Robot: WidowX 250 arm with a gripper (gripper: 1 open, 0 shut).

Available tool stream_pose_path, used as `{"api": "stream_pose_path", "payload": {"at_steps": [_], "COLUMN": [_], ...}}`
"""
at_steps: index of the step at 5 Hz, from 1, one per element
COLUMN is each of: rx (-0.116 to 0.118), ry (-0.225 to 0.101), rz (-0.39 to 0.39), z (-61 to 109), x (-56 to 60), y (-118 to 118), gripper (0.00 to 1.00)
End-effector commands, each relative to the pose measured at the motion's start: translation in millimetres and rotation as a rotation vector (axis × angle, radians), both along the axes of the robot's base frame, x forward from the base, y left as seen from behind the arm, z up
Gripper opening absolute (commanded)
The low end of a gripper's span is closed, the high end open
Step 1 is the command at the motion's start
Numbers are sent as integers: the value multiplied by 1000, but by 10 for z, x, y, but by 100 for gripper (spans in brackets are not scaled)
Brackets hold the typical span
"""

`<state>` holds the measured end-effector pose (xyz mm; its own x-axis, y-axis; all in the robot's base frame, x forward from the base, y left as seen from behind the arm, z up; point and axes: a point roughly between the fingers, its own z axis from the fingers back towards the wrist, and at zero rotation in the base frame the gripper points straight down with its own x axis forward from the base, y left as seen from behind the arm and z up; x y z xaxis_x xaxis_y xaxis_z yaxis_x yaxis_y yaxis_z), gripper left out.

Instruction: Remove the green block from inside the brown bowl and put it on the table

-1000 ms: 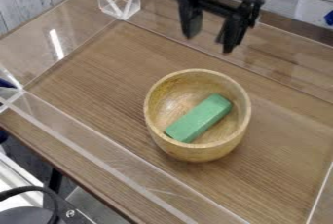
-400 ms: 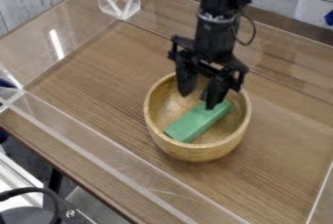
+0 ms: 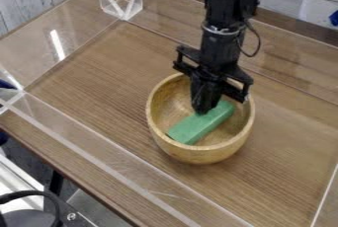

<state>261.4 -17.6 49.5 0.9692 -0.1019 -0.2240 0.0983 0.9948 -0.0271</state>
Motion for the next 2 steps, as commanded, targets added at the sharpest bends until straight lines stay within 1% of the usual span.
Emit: {"api": "stream_pose_path", "payload": {"at_steps": [1, 2], "rx": [-13, -21], "ry": [-42, -47], "rz": [-15, -21], "z": [88, 111], "x": [59, 54], "y": [-23, -38], "gripper": [100, 100]}}
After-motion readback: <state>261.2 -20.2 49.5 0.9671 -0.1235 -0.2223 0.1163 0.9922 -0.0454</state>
